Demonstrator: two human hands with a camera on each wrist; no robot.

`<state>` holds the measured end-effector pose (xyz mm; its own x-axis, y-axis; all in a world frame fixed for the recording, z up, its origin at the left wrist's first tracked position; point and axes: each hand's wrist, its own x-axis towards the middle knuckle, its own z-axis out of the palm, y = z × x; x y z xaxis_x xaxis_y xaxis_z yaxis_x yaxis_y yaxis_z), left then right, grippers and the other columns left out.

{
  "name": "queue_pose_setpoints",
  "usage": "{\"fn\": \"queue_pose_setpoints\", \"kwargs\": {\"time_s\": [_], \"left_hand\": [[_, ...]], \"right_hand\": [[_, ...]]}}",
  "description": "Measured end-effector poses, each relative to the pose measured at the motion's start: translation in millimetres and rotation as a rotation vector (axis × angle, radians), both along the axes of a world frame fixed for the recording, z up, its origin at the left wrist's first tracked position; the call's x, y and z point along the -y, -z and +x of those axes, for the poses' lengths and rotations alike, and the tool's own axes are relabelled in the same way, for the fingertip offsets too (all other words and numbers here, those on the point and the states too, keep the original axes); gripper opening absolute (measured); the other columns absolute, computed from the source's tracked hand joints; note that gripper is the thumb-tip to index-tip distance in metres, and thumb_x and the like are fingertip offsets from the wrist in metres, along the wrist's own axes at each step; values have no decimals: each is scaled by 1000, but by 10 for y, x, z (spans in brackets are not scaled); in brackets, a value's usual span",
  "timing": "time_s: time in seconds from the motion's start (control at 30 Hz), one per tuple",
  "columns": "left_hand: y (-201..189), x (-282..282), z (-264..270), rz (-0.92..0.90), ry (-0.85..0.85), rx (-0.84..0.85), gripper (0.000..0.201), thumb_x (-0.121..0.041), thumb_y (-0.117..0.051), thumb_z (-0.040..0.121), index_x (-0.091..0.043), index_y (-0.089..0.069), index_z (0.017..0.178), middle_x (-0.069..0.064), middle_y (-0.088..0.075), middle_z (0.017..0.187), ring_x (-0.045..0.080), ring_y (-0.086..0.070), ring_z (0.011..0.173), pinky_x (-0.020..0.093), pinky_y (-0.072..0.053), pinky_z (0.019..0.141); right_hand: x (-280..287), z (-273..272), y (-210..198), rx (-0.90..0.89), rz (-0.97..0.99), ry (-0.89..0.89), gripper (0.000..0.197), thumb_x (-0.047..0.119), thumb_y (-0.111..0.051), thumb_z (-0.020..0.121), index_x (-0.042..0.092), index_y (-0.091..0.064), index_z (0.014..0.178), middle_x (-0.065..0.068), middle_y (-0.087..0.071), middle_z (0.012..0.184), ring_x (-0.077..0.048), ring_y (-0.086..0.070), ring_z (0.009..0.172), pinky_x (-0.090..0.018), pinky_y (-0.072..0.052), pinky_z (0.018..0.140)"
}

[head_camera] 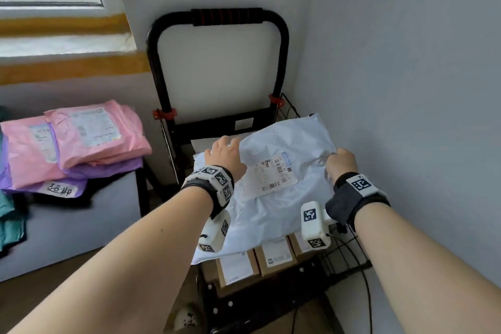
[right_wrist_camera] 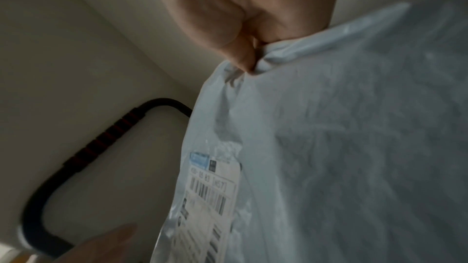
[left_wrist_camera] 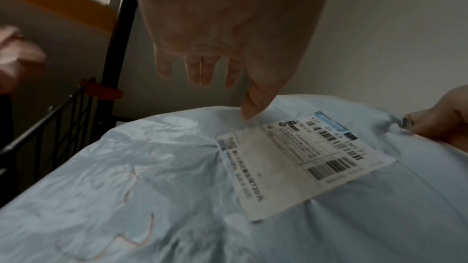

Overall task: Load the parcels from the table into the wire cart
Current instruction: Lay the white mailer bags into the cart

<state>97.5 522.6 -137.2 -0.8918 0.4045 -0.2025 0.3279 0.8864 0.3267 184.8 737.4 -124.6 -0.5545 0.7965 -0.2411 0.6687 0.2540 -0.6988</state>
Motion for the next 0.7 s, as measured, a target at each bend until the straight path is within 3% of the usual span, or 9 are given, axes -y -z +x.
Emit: {"fn": "queue_pose_setpoints", "kwargs": {"time_s": [0.1,0.2,0.33,0.4,0.6,0.7], "left_hand": [[283,-111,-99,-24,-51,81,61,-22,-56,88,-18,-31,143,9,-32,146,27,-31,135,41,-29,107],[536,-177,-96,-64,-83,155,64,-21,-57,88,-20,-29,145,9,-27,151,28,-29,137,42,-28,108],[872,-303,-70,-121,-153,232,64,-26,-57,89,-19,-27,146,10,-26,151,29,-30,136,45,-30,107],[1033,-395,-50,-127,-193,268,65,-26,-57,90,-19,-26,146,11,-27,150,29,-31,135,45,-30,108],[1406,-575,40,-134,-307,308,59,-22,-57,87,-20,-34,142,11,-30,147,28,-29,136,44,-28,109],[1543,-540,38,-129,-403,254,54,-21,-58,84,-24,-40,135,10,-29,144,28,-26,136,47,-28,108]], "right_hand": [[-153,-113,238,97,-50,-36,28,2,-34,93,1,-59,108,-21,-61,112,-30,-57,89,-36,-44,77],[-278,-136,473,225,-69,-96,37,2,-34,94,0,-51,128,-22,-57,124,-32,-57,99,-38,-45,88],[-462,-210,771,351,-71,-189,35,2,-33,99,-8,-48,129,-25,-52,132,-35,-51,120,-33,-38,81],[-516,-215,934,433,-67,-227,38,5,-33,100,-8,-46,133,-24,-48,137,-34,-46,126,-34,-39,93],[-672,-270,1401,538,-143,-213,41,10,-44,92,-3,-47,131,-21,-54,132,-37,-53,120,-42,-42,102],[-666,-358,1526,528,-107,-251,55,10,-46,90,6,-32,143,-18,-44,142,-36,-47,126,-40,-38,104]]}}
